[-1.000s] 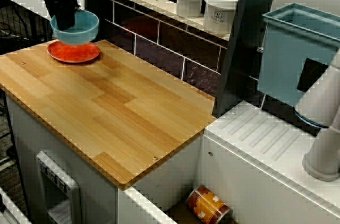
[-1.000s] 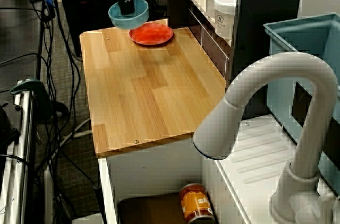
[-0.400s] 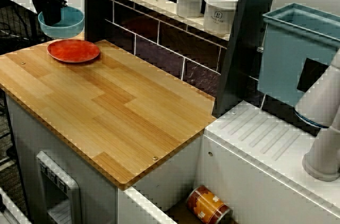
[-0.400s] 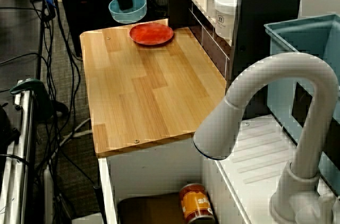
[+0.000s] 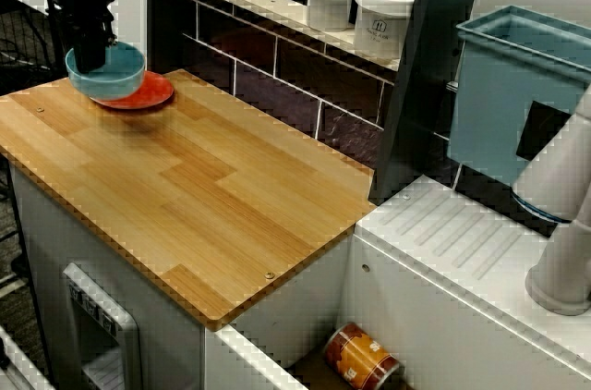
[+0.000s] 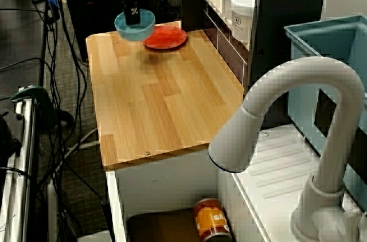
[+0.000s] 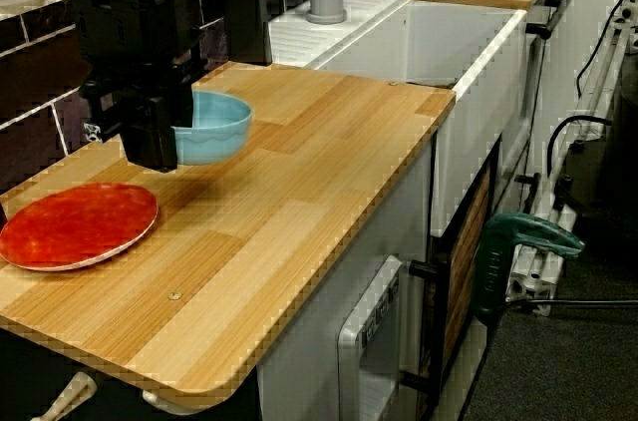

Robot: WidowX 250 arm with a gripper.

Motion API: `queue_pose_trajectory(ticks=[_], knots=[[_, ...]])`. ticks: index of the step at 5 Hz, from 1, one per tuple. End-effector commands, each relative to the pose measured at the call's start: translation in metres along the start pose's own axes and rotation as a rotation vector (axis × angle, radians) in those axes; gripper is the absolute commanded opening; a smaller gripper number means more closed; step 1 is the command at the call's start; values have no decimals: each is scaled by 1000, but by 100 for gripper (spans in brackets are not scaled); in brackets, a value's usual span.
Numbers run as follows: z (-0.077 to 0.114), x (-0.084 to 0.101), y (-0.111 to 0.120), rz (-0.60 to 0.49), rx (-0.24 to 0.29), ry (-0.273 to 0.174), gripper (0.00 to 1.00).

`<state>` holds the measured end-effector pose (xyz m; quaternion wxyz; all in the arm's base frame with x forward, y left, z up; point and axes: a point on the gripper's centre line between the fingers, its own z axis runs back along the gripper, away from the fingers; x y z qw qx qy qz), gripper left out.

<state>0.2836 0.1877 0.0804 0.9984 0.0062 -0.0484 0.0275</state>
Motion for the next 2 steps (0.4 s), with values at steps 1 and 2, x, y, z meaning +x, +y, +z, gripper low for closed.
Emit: queue_pose_trajectory(ticks=[1,2], knots=[[-5,-20,0,-51,31,21,0],[-9,-23,-4,-68,36,26,0]])
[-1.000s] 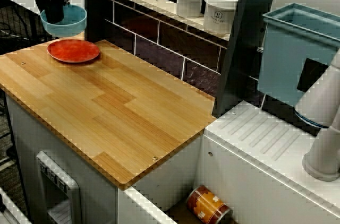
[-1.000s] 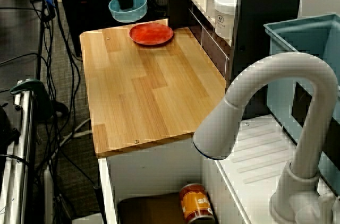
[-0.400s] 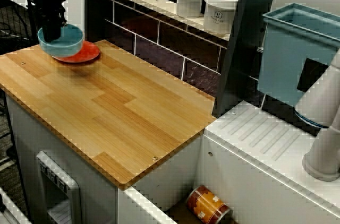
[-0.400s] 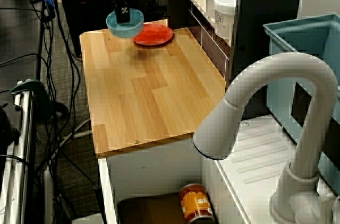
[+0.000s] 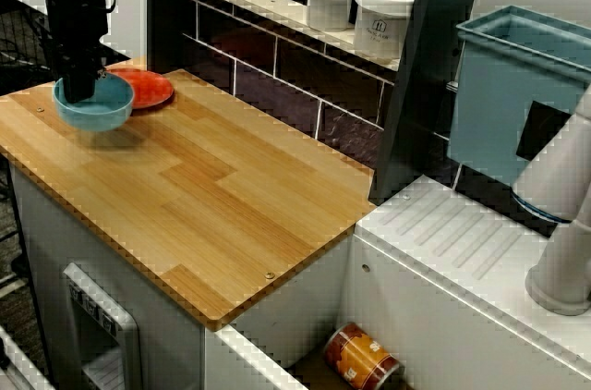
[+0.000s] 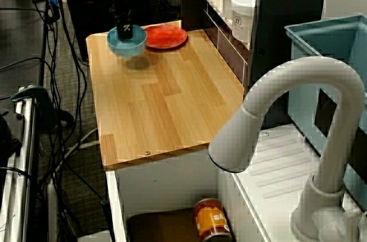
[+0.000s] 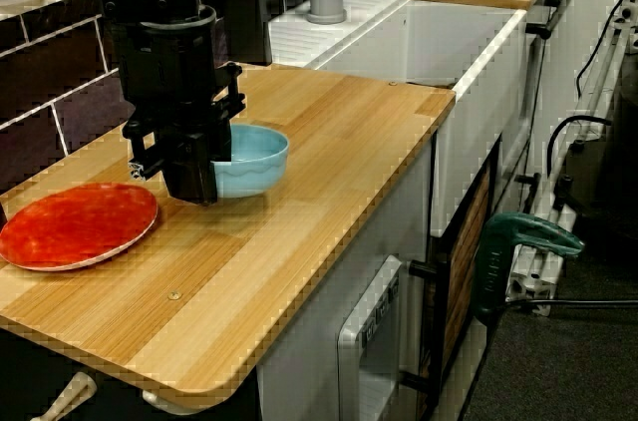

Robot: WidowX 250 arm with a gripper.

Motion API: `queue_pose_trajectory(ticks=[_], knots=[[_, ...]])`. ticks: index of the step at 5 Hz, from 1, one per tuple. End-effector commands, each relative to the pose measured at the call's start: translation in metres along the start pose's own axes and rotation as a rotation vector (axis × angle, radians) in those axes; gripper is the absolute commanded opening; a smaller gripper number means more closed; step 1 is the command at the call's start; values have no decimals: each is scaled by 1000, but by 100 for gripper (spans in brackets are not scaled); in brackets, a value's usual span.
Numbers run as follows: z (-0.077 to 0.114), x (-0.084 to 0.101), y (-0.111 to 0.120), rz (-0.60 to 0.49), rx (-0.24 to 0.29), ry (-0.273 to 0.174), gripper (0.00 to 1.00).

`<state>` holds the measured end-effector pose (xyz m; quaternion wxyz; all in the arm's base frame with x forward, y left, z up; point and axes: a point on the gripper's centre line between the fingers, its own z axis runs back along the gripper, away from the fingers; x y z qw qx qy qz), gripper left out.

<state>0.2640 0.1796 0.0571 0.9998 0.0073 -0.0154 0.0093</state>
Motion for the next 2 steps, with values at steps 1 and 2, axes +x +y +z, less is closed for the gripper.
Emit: queue_pose_trajectory(ticks=[1,2], knots=[[9,0,2,-31,42,-33,0],[9,3,2,-28,43,-21,15]])
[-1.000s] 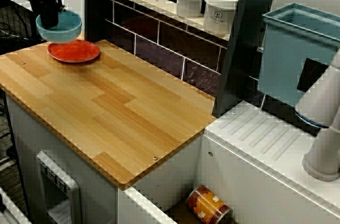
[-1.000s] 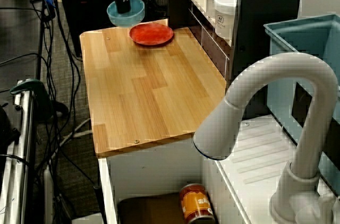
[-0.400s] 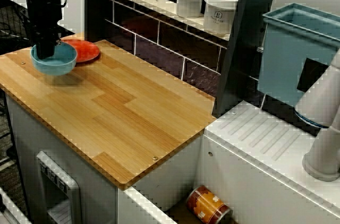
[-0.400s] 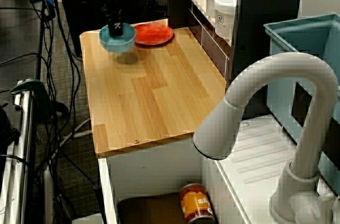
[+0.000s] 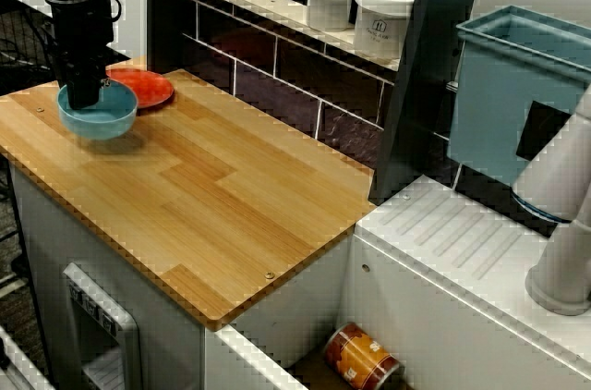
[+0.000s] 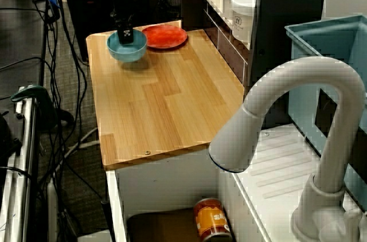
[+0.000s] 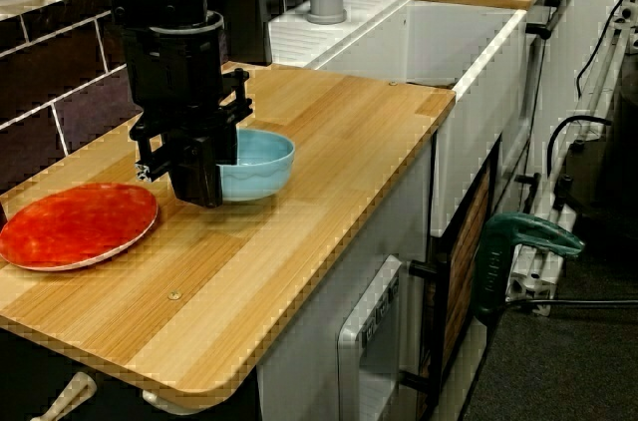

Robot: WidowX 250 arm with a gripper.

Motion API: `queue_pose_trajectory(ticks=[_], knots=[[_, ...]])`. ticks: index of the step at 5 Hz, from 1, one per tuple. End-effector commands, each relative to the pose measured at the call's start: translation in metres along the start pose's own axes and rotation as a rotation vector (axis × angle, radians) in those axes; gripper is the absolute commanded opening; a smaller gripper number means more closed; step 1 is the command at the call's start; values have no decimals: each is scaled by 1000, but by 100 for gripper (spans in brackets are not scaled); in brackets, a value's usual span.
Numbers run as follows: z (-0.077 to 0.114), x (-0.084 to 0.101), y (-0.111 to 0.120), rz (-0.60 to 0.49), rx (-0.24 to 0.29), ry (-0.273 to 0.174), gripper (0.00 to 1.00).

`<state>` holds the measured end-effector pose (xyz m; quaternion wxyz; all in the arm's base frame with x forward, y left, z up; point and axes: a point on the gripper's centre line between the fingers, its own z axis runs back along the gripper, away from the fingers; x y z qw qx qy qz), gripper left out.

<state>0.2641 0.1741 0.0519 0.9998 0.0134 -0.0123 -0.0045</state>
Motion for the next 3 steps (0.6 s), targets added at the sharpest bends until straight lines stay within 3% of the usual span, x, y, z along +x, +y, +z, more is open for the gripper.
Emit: queue_pose_trajectory(ticks=[1,3], knots=[[15,5,10,3,28,-17,100],[24,3,10,-9,23,-30,100]])
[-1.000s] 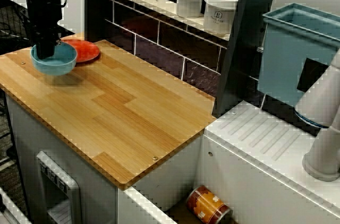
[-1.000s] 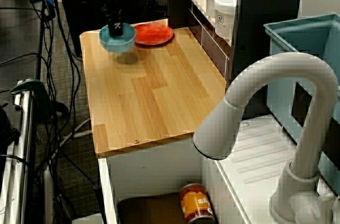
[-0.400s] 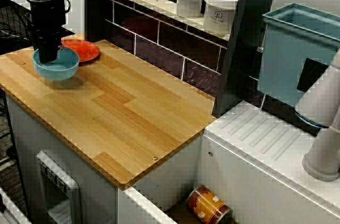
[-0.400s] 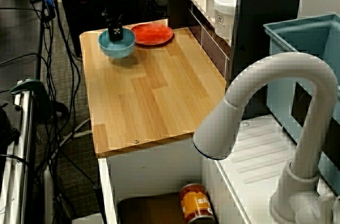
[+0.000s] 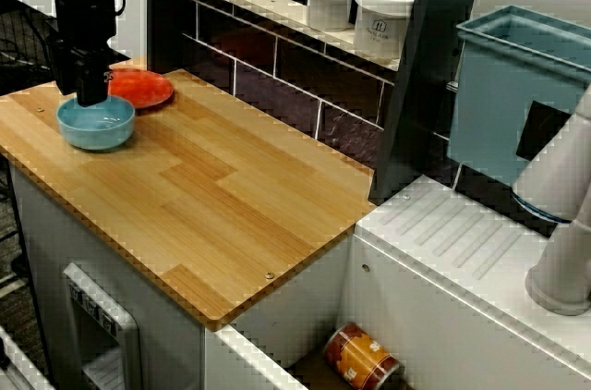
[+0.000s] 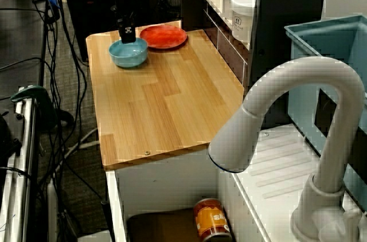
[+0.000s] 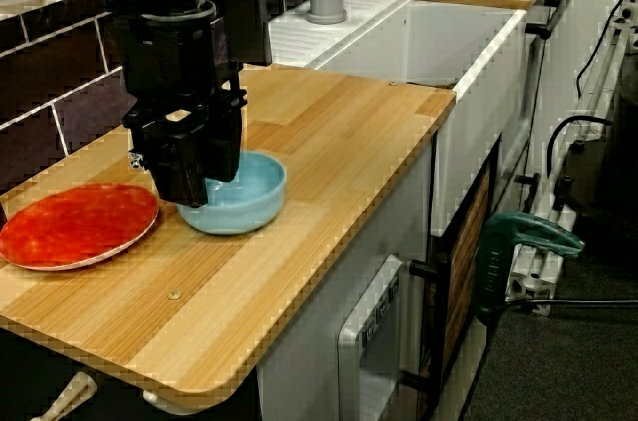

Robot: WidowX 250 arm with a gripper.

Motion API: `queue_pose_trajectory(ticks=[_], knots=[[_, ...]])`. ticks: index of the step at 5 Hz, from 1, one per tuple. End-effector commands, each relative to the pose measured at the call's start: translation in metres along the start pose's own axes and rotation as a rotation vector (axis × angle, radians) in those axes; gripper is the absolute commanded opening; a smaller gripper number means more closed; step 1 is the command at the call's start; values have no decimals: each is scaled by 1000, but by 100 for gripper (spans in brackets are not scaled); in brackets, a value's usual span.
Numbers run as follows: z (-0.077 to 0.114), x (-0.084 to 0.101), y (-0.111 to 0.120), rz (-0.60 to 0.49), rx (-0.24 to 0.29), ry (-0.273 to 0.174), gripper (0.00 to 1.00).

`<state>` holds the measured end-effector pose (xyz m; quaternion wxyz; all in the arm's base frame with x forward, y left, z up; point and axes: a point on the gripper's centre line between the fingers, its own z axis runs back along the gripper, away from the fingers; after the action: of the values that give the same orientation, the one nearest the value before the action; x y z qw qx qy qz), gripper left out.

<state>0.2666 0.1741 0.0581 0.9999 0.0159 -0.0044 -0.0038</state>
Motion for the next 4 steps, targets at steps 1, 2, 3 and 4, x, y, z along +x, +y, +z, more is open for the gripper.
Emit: queue_pose_trajectory(ticks=[1,2,3,4], knots=[[25,1,18,3,4,-67,100],[28,1,28,27,10,-84,100],[28,-1,37,31,42,-92,100],[27,-6,46,45,91,-102,100]])
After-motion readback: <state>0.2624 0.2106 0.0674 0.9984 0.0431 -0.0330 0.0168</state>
